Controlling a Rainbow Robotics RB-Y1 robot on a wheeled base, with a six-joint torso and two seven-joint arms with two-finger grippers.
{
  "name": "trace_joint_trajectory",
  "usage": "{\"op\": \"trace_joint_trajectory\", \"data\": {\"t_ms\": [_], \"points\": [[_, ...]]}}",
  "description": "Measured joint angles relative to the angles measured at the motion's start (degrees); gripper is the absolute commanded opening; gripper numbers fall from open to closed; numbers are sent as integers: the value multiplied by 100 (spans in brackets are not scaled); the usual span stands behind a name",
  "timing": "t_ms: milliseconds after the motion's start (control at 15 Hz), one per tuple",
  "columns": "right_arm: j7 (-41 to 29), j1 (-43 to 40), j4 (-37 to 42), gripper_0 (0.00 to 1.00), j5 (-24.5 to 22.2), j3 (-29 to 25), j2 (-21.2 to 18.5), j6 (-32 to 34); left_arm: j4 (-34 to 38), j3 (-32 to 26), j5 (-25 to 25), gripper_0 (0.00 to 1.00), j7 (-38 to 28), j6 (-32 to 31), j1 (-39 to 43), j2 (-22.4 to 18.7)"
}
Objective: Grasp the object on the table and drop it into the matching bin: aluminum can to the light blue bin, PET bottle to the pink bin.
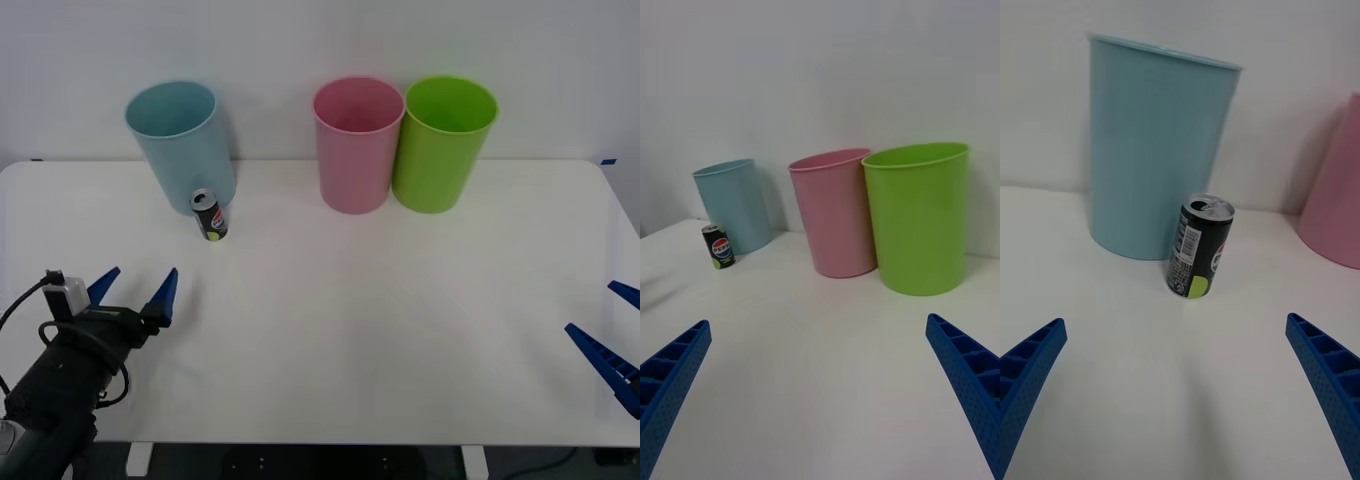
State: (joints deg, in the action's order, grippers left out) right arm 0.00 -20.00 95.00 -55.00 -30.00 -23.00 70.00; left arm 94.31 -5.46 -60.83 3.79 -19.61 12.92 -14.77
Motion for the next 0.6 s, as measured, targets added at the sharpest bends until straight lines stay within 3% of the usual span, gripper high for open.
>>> {"op": "trace_joint_trajectory", "data": {"t_ms": [200, 600], "points": [[0, 0, 0, 100, 0, 0, 0, 0, -62, 285, -38, 100, 5, 392, -169, 46], [0, 0, 0, 100, 0, 0, 0, 0, -628, 294, -340, 100, 123, 513, -741, 348]]}}
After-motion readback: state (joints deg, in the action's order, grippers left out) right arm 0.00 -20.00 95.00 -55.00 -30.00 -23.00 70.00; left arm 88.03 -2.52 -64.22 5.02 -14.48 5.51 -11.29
